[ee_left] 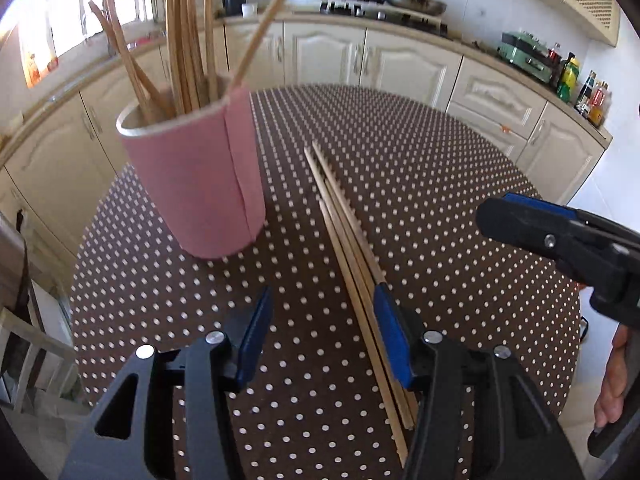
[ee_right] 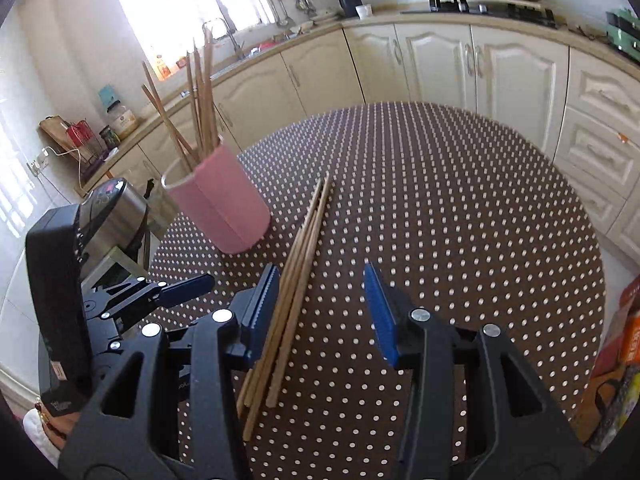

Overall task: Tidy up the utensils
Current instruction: 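Move both open tools down to the loose chopsticks beside the cup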

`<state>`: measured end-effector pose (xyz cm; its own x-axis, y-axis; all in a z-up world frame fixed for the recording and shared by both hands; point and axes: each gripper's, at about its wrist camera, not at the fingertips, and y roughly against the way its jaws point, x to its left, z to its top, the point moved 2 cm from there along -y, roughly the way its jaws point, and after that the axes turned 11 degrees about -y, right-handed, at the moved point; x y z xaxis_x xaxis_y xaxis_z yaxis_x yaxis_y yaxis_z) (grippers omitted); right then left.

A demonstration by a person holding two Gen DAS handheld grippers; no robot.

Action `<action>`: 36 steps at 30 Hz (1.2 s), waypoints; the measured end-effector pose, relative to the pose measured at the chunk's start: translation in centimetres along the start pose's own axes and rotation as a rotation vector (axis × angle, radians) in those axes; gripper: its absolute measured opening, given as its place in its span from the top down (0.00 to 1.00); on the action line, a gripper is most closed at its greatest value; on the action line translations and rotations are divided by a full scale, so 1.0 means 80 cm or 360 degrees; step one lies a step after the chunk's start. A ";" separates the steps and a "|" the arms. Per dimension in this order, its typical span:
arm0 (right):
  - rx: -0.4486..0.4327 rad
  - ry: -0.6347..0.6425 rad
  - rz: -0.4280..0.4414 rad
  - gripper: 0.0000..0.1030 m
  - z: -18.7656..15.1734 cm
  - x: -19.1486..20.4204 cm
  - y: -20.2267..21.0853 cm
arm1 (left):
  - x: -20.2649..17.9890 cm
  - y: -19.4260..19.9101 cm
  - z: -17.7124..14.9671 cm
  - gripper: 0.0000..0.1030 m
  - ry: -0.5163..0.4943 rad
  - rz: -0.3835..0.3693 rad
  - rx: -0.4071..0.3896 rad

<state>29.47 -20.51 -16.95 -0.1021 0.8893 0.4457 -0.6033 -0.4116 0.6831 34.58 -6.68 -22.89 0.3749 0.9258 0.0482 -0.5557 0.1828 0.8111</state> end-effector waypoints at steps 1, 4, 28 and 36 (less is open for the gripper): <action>0.0011 -0.0003 -0.0002 0.57 -0.002 -0.002 -0.004 | 0.001 -0.005 -0.001 0.50 0.0013 -0.0012 0.0024; 0.0057 -0.0016 -0.0003 0.56 -0.006 -0.009 -0.013 | 0.001 -0.020 0.001 0.50 0.0017 -0.0017 0.0078; 0.0204 -0.0020 -0.0094 0.54 0.001 -0.020 -0.066 | -0.008 -0.082 0.053 0.59 0.0038 0.0018 0.0141; 0.0276 -0.0027 -0.0109 0.55 0.020 0.000 -0.102 | 0.013 -0.075 0.037 0.71 0.0108 -0.0068 0.0091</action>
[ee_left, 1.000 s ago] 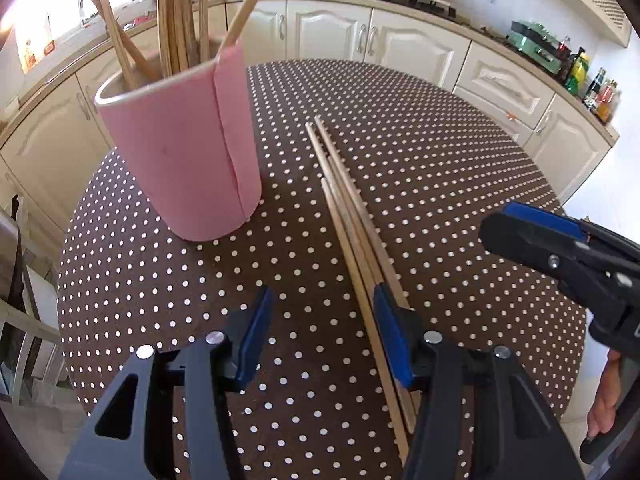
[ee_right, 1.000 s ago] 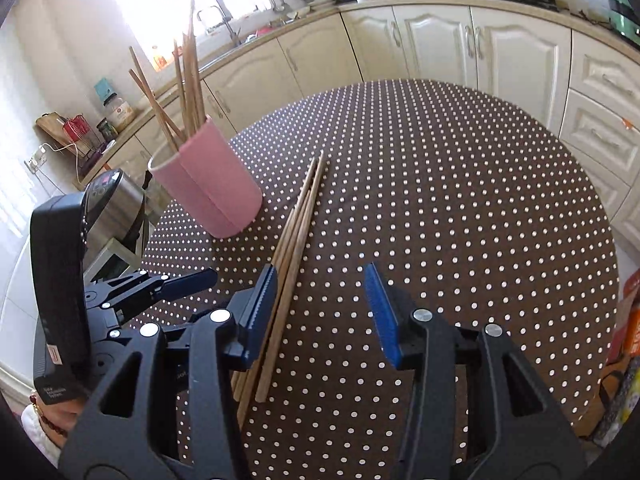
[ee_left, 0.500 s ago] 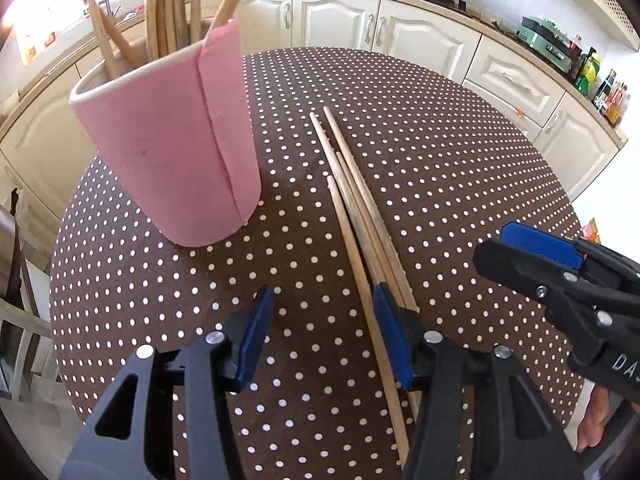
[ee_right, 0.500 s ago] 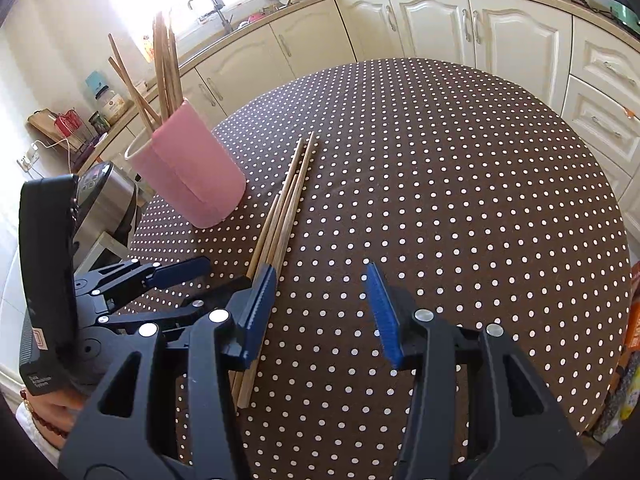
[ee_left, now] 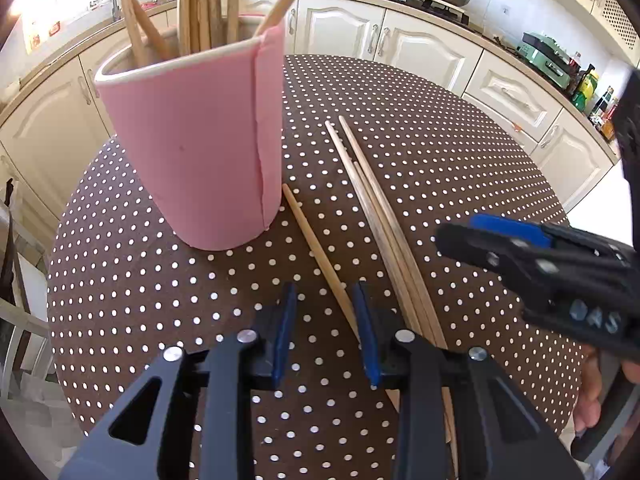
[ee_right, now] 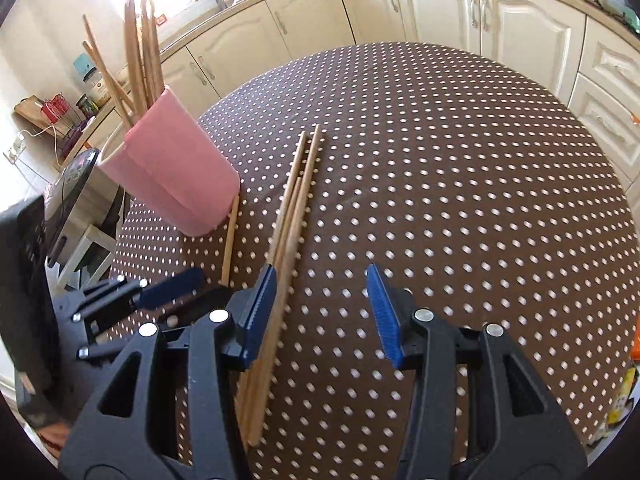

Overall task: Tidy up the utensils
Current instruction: 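Move both open tools down to the loose chopsticks beside the cup, then close the left tool on one chopstick while the right tool closes on another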

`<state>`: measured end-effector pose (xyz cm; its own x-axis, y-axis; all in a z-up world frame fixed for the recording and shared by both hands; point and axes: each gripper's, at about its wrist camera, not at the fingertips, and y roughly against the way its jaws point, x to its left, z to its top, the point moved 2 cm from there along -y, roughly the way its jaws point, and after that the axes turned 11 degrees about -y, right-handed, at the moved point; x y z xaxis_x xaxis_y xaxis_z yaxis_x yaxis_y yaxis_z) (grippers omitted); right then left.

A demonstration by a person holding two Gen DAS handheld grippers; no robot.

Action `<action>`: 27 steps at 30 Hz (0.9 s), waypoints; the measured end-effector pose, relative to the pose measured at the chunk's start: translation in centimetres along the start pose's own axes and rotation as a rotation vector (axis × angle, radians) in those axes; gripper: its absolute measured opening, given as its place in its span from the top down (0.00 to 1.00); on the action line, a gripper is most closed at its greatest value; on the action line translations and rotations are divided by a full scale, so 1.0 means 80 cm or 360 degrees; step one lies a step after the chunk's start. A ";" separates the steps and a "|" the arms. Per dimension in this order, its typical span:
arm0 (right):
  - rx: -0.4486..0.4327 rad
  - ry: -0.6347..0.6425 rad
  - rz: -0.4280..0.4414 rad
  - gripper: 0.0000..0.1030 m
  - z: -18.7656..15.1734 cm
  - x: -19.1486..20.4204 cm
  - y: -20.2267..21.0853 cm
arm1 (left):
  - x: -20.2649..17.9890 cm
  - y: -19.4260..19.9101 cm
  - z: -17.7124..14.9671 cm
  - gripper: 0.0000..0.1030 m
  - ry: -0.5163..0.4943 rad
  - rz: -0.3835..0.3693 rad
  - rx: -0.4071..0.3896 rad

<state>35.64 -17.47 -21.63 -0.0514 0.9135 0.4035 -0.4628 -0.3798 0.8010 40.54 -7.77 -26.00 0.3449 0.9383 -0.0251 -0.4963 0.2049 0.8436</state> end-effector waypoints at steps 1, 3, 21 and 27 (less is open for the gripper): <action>0.0000 0.0000 -0.0008 0.55 0.004 0.003 -0.003 | 0.003 0.001 -0.002 0.72 0.0000 -0.0011 -0.0002; 0.0016 0.0009 -0.0025 0.59 0.008 0.009 -0.009 | 0.006 0.001 -0.002 0.73 0.0010 -0.0035 -0.0007; 0.0142 0.0155 -0.0215 0.77 0.026 0.056 -0.056 | 0.024 0.012 -0.009 0.75 0.0051 -0.0100 -0.0020; 0.0175 0.0138 -0.0228 0.77 0.044 0.070 -0.070 | 0.019 0.008 -0.005 0.75 0.0041 -0.0084 -0.0023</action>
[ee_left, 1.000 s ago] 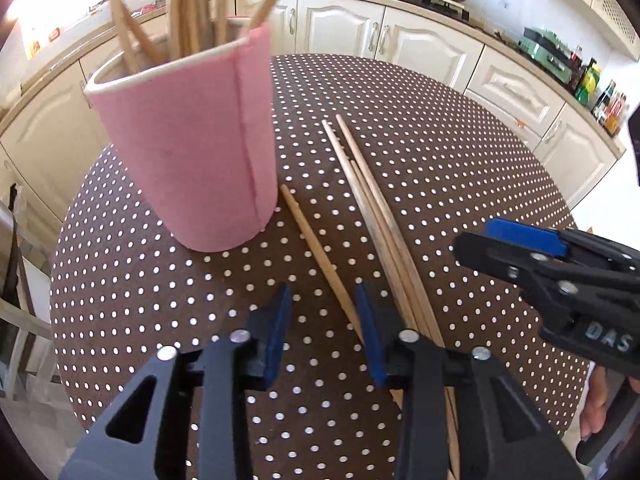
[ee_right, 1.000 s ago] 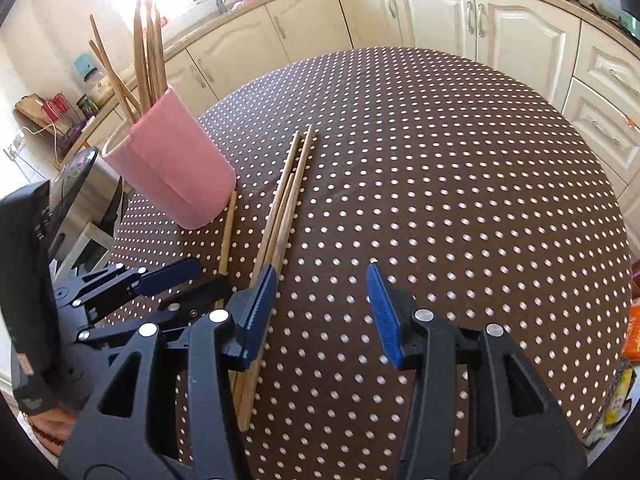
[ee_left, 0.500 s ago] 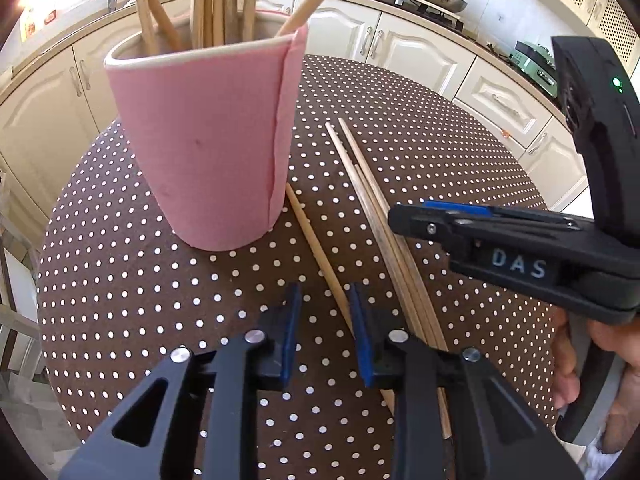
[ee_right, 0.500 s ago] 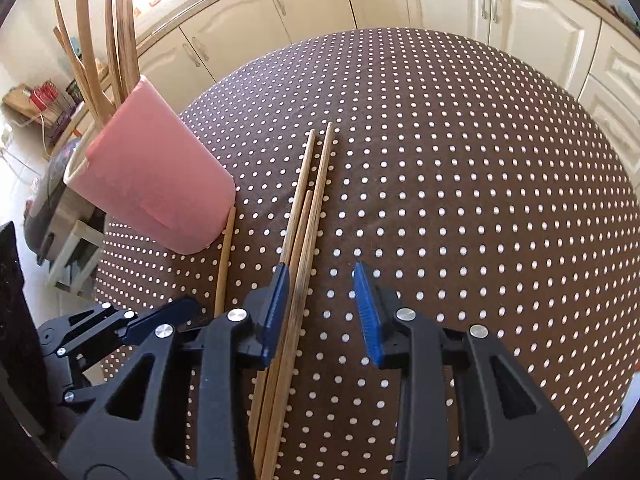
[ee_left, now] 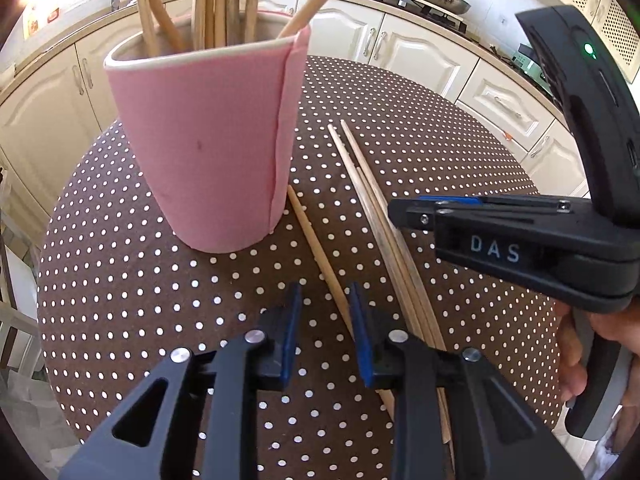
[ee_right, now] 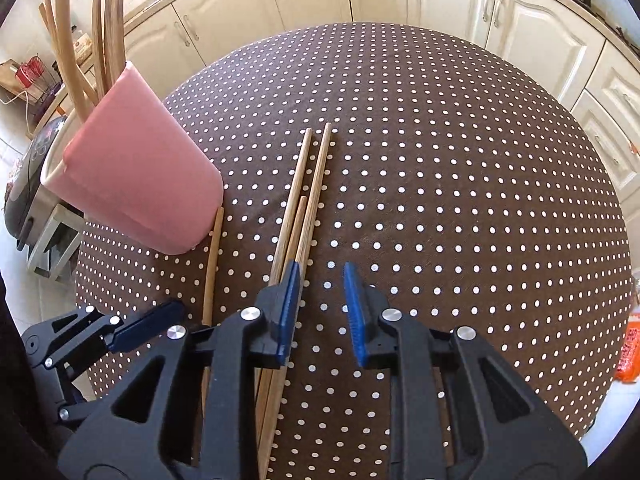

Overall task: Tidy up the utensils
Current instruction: 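Close the left tool on one chopstick while the right tool closes on another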

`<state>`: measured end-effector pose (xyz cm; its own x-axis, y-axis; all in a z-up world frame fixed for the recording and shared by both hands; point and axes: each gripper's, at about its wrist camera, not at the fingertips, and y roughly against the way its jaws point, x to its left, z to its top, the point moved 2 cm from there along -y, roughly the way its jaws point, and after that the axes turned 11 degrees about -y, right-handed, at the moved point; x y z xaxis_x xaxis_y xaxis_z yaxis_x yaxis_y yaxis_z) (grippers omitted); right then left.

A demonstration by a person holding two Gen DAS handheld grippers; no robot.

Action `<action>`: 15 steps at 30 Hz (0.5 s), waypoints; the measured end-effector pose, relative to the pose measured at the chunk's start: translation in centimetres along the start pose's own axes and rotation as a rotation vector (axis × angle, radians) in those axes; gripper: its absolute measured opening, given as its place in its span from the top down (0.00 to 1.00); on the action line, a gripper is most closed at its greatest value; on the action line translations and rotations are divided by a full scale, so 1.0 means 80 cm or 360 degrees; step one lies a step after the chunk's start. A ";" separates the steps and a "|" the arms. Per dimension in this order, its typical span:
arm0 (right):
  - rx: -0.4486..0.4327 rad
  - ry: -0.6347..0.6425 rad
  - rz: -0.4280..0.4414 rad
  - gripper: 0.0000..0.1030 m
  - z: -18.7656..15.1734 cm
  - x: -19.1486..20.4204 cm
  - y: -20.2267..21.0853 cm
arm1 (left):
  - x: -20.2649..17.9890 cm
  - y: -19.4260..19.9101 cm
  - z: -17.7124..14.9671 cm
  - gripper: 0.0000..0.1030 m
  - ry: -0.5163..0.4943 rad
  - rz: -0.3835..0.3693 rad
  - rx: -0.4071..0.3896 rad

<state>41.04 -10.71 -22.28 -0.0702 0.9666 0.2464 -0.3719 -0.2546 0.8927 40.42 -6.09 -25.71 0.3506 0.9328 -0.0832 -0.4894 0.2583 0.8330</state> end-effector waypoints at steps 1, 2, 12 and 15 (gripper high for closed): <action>0.0011 0.0002 -0.0005 0.77 0.003 0.002 -0.001 | -0.001 0.000 0.000 0.75 0.0002 0.0000 0.0001; 0.0023 0.0013 -0.0005 0.77 0.005 0.004 -0.003 | -0.001 0.000 -0.001 0.75 0.0004 0.0001 0.0002; 0.0058 0.0172 -0.0174 0.90 0.011 0.035 -0.009 | 0.003 -0.002 0.001 0.75 0.0036 -0.0024 0.0025; 0.0068 0.0177 -0.0181 0.91 0.015 0.038 -0.008 | 0.005 -0.005 0.007 0.77 0.0054 -0.0014 0.0051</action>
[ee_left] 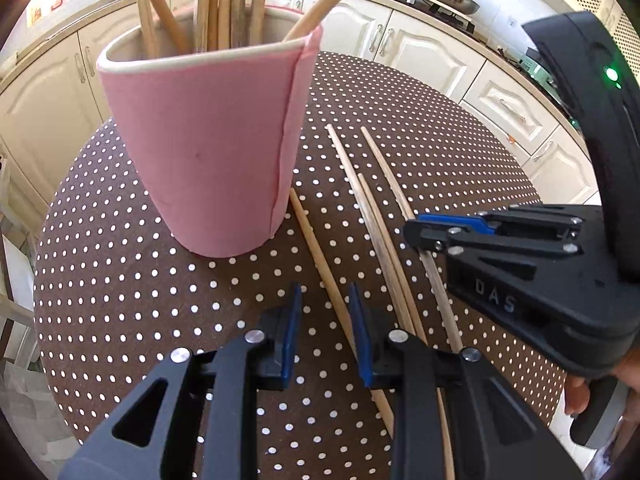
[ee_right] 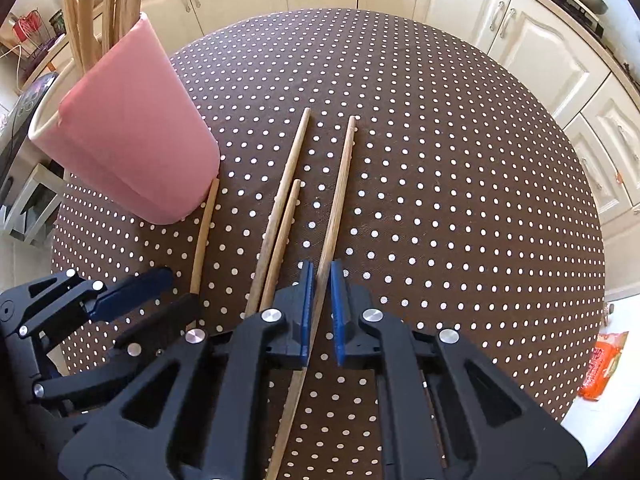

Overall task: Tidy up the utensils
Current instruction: 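Close the left tool on one chopstick while the right tool closes on another, then lift both held chopsticks upright and carry them over the pink cup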

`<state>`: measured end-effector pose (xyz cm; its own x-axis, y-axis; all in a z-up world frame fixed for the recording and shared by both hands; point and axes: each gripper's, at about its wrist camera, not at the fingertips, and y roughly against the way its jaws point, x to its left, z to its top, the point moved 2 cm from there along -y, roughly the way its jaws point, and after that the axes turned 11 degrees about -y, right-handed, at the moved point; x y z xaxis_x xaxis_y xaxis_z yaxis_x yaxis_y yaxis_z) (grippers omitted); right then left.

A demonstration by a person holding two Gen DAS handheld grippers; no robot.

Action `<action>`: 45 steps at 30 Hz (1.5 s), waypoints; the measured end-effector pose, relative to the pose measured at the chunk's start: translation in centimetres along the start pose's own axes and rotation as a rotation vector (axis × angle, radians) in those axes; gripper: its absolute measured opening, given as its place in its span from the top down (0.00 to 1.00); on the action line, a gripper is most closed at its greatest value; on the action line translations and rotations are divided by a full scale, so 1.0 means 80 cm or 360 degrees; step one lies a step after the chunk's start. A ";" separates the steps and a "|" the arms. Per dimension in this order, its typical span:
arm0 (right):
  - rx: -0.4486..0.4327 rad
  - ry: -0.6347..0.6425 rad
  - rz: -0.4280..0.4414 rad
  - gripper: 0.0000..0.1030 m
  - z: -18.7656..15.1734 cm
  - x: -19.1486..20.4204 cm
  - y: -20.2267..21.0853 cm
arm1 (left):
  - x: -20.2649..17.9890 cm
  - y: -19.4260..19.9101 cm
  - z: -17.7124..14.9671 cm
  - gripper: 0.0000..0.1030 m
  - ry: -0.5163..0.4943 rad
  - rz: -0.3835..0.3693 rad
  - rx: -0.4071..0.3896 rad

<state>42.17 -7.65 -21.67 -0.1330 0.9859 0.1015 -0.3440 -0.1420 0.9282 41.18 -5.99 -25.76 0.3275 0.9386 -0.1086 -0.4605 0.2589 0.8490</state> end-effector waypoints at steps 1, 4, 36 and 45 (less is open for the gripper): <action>0.0000 0.0009 -0.0010 0.91 0.002 0.003 0.000 | 0.000 -0.001 0.002 0.80 -0.0006 0.0016 0.0008; -0.0007 0.0005 -0.0006 0.93 0.003 0.006 0.000 | 0.000 -0.002 0.006 0.86 0.0006 0.0027 0.0010; -0.0094 -0.0093 0.0264 0.94 -0.068 -0.059 0.043 | -0.015 -0.001 0.016 0.81 0.0054 0.0109 0.0084; -0.0094 -0.0097 0.0276 0.94 -0.054 -0.064 0.036 | -0.042 -0.021 0.033 0.93 -0.0062 0.0278 0.0093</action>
<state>37.81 -13.49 -21.06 -0.1394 0.9495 0.2811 -0.3749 -0.3133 0.8725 43.05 -10.22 -25.45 0.2788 0.9584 0.0621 -0.4649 0.0781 0.8819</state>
